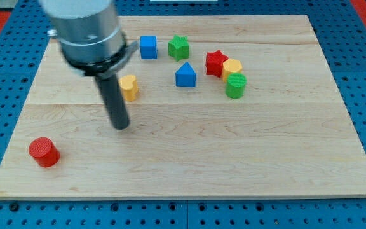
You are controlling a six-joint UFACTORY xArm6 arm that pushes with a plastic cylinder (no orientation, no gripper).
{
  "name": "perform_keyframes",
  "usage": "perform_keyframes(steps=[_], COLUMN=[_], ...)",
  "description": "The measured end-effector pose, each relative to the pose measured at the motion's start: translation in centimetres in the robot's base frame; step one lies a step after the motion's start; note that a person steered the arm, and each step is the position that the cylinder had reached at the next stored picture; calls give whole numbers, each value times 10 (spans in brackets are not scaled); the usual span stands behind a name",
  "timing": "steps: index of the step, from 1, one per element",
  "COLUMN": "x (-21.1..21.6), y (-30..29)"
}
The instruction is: Push the yellow heart slightly left
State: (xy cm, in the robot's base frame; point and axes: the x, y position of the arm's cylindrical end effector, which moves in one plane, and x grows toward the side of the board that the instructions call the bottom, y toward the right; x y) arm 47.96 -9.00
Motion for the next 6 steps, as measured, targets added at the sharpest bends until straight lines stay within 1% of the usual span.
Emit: perform_keyframes(steps=[1, 2, 3, 6], x=[-33, -58, -73, -91], y=[26, 25, 25, -42])
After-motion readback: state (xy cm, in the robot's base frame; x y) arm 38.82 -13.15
